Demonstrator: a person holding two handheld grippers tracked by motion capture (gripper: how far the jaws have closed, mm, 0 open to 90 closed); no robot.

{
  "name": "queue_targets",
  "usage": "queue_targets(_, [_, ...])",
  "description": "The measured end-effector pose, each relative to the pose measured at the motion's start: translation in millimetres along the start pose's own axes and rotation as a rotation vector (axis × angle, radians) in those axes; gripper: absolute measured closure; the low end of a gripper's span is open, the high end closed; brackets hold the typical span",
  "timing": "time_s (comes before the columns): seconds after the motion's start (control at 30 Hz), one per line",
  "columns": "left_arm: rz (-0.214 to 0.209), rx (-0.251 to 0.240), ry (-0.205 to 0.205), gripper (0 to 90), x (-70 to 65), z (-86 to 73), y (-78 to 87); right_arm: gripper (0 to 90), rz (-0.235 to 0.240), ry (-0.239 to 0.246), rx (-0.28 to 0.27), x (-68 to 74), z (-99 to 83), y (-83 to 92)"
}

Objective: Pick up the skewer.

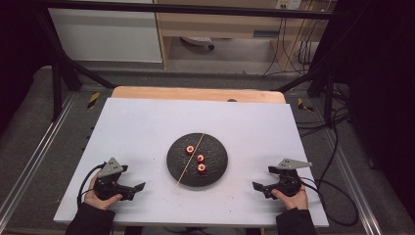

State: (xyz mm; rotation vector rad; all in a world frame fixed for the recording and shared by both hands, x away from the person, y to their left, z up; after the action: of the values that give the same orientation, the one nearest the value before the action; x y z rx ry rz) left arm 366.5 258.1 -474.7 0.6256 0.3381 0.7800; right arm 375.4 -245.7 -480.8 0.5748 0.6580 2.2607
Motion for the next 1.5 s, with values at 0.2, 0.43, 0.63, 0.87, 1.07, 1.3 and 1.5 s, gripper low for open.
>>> queue_targets(0.2, [0.003, 0.001, -0.002, 3.1, -1.7, 2.0, -0.2, 1.1, -0.001, -0.002, 0.001, 0.4, -0.1, 0.3])
queue_targets(0.43, [0.004, 0.005, -0.005, 3.1, -5.6, 5.0, -1.4, 1.1, -0.004, -0.003, 0.003, 0.4, -0.5, 0.0])
queue_targets(0.63, [-0.003, 0.013, -0.013, 3.1, -9.6, 6.2, -3.8, 1.1, -0.003, -0.006, 0.004, 0.8, -0.7, -0.4])
queue_targets(0.87, [0.002, 0.022, -0.019, 3.2, -15.1, 9.3, -6.9, 1.2, -0.002, -0.008, 0.003, 1.0, -0.6, -0.5])
queue_targets(1.07, [-0.004, 0.025, -0.032, 3.2, -22.5, 12.9, -9.0, 1.1, -0.002, -0.008, 0.005, 1.0, -0.8, -0.9])
queue_targets(1.3, [-0.007, 0.029, -0.037, 3.2, -28.9, 18.4, -10.7, 0.8, -0.003, -0.001, 0.007, 0.7, -1.0, -0.2])
queue_targets(1.5, [0.001, 0.033, -0.017, 3.9, -33.3, 23.3, -12.5, 0.8, -0.006, -0.007, 0.001, 0.7, -0.6, -0.3])
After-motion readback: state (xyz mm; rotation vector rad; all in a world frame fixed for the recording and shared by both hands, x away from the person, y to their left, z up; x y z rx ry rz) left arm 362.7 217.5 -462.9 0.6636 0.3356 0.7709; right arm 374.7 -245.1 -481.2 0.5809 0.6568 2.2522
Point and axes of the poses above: each handheld gripper's, and its own axes: y roughly backward along the jaws, z roughly out of its top, x roughly to its left, the point moved 4 cm from there along -y, roughly forward along the jaws, and after that the axes turned 1 degree about x, right-handed, at the moved point
